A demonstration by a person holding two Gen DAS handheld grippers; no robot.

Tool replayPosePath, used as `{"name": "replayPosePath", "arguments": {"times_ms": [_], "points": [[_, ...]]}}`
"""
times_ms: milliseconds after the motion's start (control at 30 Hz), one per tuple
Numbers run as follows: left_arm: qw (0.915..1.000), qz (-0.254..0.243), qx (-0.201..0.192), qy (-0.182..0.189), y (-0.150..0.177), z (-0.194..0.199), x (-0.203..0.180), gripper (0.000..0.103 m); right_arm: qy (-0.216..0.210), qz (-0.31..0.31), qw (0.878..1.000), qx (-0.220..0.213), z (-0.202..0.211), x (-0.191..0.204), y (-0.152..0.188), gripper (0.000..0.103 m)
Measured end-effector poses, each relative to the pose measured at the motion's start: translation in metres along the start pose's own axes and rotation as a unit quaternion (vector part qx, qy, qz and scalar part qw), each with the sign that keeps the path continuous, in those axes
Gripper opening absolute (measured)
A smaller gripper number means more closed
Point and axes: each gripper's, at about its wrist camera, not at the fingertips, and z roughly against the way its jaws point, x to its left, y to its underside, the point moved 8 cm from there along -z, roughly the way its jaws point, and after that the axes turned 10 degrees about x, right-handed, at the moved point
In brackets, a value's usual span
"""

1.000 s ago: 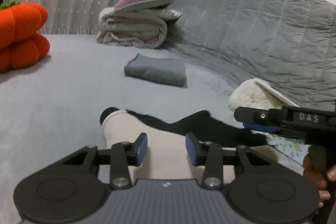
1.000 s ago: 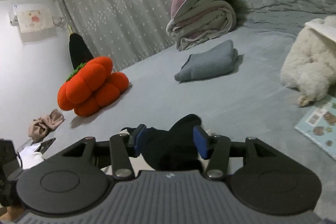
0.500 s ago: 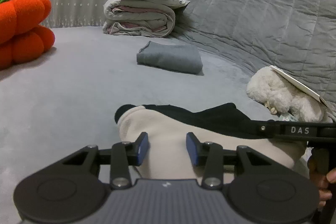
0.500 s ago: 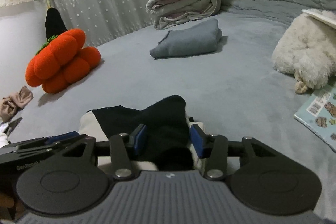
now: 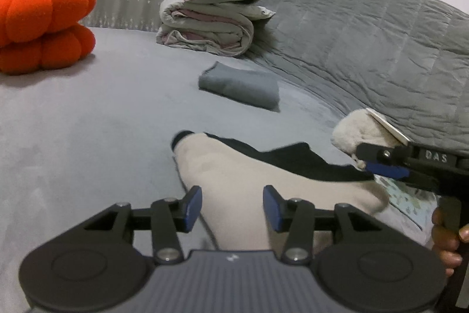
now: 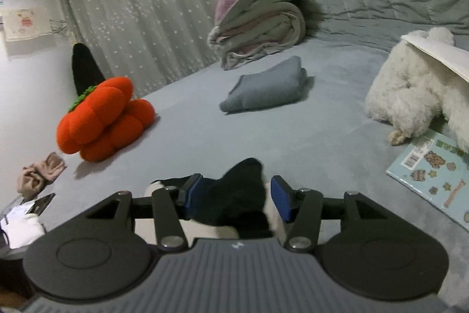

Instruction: Fold clothes

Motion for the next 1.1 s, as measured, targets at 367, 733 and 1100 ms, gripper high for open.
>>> {"name": "replayPosePath", "arguments": {"times_ms": [367,733,1100], "points": [[0.9999,0.006,0.006,0.014,0.028,0.009,-0.005,0.046,0.04,0.029,0.998,0.035,-0.014,-0.002,0.02,0.055],[0.9956,-0.051,0.078,0.007,0.068,0.011,-0.013,0.056,0.023,-0.043,0.998,0.045,-0.002,-0.022,0.025,0.058],[0.9949,0.003,0.085,0.054,0.054,0.028,0.006,0.085,-0.046,-0.17,0.984,0.027,0.028,-0.046,0.035,0.079]]}}
